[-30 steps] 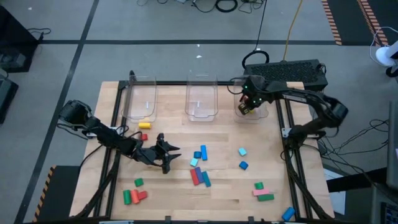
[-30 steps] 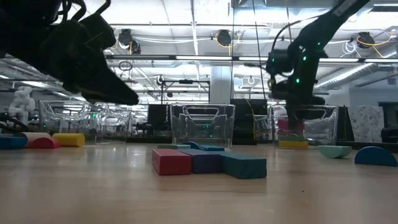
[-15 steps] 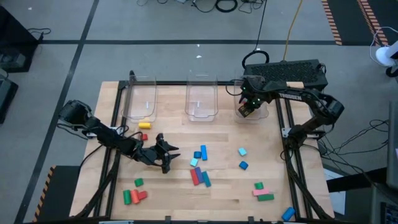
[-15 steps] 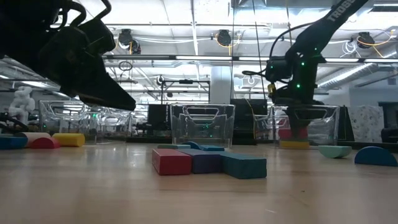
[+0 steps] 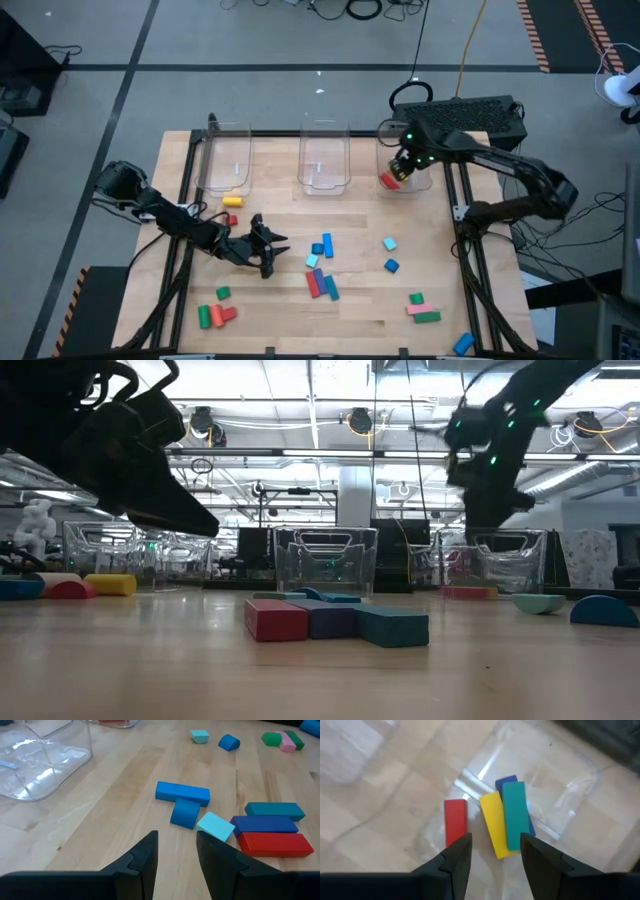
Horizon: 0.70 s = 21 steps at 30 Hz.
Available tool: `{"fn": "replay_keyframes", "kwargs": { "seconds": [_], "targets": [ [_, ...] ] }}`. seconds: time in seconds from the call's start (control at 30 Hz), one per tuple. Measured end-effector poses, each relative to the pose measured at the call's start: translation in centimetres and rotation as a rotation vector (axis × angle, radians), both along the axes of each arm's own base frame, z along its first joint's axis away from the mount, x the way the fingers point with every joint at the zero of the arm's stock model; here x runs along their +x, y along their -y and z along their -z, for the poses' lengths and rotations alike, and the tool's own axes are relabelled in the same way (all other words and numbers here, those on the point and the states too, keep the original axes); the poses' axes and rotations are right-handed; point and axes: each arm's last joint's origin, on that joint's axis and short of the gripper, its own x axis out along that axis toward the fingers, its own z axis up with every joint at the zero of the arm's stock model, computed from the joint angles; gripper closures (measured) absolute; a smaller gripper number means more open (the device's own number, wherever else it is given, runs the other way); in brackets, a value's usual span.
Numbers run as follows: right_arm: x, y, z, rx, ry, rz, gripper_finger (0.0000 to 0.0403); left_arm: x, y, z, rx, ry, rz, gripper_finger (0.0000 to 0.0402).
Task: Sort blocks by size
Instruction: Put the pink rectangular block into the right transparent bin
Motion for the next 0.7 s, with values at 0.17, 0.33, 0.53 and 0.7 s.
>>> {"fn": "replay_keyframes", "kwargs": {
  "seconds": [0.17,0.33,0.53,0.7],
  "targets": [
    [-1.4,-3.1,-2.6,-0.025,0.072,-0.052,0.0258,0.0,-0.1,0.0,0.007,0.004,-0.015,0.0265],
    [-1.6,-7.0,-4.3,-0.031,0.159,-0.267,0.0258,0.0,-0.1,0.0,0.014,0.0,-0.02,0.0265],
    [-1.2,-11.9,-5.4,0.022,0.262,-0.444,0.0259,0.0,-0.1,0.0,0.014,0.0,-0.023,0.0265],
    [-0.5,-15.9,-5.1,0.099,0.266,-0.527,0.0259,0.0,-0.1,0.0,0.012,0.004,-0.022,0.0265]
  ]
}}
